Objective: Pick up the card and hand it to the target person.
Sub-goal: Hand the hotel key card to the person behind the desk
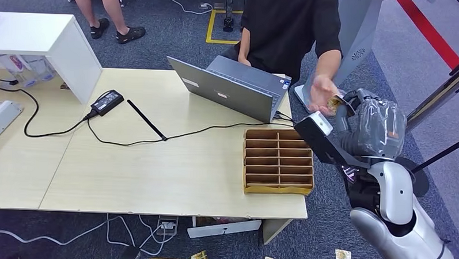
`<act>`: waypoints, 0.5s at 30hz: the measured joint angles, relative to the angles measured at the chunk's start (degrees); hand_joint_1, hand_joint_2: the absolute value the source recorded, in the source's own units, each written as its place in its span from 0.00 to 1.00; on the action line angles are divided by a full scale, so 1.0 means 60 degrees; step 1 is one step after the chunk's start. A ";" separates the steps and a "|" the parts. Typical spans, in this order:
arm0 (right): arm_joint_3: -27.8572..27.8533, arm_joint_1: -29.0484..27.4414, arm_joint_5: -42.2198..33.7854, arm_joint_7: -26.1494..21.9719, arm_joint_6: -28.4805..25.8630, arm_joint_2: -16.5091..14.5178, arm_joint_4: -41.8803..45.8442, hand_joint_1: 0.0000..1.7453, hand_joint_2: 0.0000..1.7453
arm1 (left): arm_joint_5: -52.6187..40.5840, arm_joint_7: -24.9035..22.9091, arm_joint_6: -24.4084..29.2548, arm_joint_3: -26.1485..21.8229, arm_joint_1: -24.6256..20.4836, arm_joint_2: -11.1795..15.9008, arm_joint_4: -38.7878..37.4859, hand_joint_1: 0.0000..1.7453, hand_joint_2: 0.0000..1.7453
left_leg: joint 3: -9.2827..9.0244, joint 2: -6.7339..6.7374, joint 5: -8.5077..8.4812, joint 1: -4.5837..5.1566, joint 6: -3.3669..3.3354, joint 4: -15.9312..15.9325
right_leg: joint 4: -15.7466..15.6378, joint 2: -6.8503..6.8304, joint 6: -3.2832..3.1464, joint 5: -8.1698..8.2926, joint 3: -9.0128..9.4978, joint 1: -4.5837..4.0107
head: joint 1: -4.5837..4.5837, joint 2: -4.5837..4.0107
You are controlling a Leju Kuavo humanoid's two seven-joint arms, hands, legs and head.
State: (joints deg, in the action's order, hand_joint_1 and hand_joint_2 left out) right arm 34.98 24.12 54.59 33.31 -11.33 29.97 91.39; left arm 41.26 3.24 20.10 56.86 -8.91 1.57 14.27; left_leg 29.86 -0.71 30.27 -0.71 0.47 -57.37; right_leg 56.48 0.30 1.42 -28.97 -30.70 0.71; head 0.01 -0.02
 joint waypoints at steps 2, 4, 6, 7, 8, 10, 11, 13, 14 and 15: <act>-0.0005 -0.0067 0.0119 0.0000 0.0002 0.0000 -0.0186 0.85 1.00 | -0.0012 -0.0027 -0.0014 0.0002 -0.0012 -0.0001 0.0000 0.00 0.00 | 0.0000 0.0000 0.0000 0.0000 0.0000 0.0000 | 0.0000 0.0000 0.0000 0.0000 0.0000 0.0000 | -0.0002 0.0000; -0.0005 -0.0119 0.0343 -0.0002 0.0001 0.0000 -0.0381 0.84 1.00 | -0.0035 -0.0035 -0.0021 0.0003 -0.0023 -0.0002 0.0000 0.00 0.00 | 0.0000 0.0000 0.0000 0.0000 0.0000 0.0000 | 0.0000 0.0001 0.0000 0.0000 0.0000 0.0000 | -0.0003 0.0000; -0.0004 -0.0198 0.0675 -0.0007 -0.0015 -0.0004 -0.0628 0.83 1.00 | -0.0065 -0.0047 -0.0028 0.0003 -0.0036 -0.0003 0.0000 0.00 0.00 | 0.0001 0.0000 0.0000 0.0000 0.0000 0.0000 | 0.0000 0.0000 0.0000 0.0000 0.0000 0.0000 | -0.0002 0.0001; -0.0002 -0.0247 0.0868 -0.0012 -0.0044 -0.0009 -0.0764 0.83 1.00 | -0.0079 -0.0052 -0.0030 0.0003 -0.0042 -0.0003 0.0000 0.00 0.00 | 0.0002 0.0000 0.0000 0.0000 0.0000 0.0000 | 0.0000 0.0000 0.0000 0.0000 0.0000 0.0000 | -0.0002 0.0002; 0.0002 -0.0294 0.1059 -0.0017 -0.0089 -0.0017 -0.0896 0.82 1.00 | -0.0091 -0.0056 -0.0031 0.0003 -0.0048 -0.0003 0.0000 0.00 0.00 | 0.0003 0.0000 0.0000 0.0000 0.0000 0.0000 | 0.0000 0.0000 0.0000 0.0000 0.0000 0.0000 | -0.0002 0.0001; 0.0014 -0.0373 0.1416 -0.0026 -0.0214 -0.0035 -0.1154 0.80 1.00 | -0.0110 -0.0058 -0.0031 0.0003 -0.0063 -0.0003 0.0000 0.00 0.00 | 0.0005 -0.0001 0.0000 0.0000 0.0000 0.0000 | 0.0000 -0.0001 0.0000 0.0000 0.0000 0.0000 | -0.0002 0.0001; 0.0019 -0.0403 0.1551 -0.0028 -0.0278 -0.0046 -0.1273 0.78 1.00 | -0.0117 -0.0058 -0.0031 0.0003 -0.0071 -0.0003 0.0000 0.00 0.00 | 0.0005 -0.0001 0.0000 0.0000 0.0000 0.0000 | 0.0000 -0.0001 0.0000 0.0000 0.0000 0.0000 | -0.0002 0.0000; 0.0026 -0.0455 0.1733 -0.0029 -0.0389 -0.0075 -0.1509 0.76 1.00 | -0.0125 -0.0067 -0.0031 0.0003 -0.0082 -0.0004 0.0000 0.00 0.00 | 0.0005 -0.0001 0.0000 0.0000 0.0000 0.0000 | 0.0000 -0.0001 0.0000 0.0000 0.0000 0.0000 | -0.0002 0.0000; 0.0026 -0.0481 0.1785 -0.0031 -0.0431 -0.0091 -0.1633 0.75 1.00 | -0.0130 -0.0075 -0.0031 0.0003 -0.0085 -0.0005 0.0000 0.00 0.00 | 0.0006 -0.0001 0.0000 0.0000 0.0000 0.0000 | 0.0000 -0.0001 0.0000 0.0000 0.0000 0.0000 | -0.0002 0.0001; 0.0028 -0.0507 0.1821 -0.0036 -0.0469 -0.0107 -0.1752 0.74 1.00 | -0.0136 -0.0083 -0.0031 0.0003 -0.0087 -0.0005 0.0000 0.00 0.00 | 0.0006 -0.0001 0.0000 0.0000 0.0000 0.0000 | 0.0000 -0.0001 0.0000 0.0000 0.0000 0.0000 | -0.0002 0.0001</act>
State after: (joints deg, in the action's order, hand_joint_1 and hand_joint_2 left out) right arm 35.15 21.07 65.52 33.10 -14.15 29.32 80.87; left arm 40.44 2.74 19.91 56.87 -9.43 1.54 14.27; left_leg 29.90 -0.72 30.28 -0.71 0.47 -57.37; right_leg 56.48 0.30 1.43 -28.97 -30.70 0.71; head 0.00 -0.01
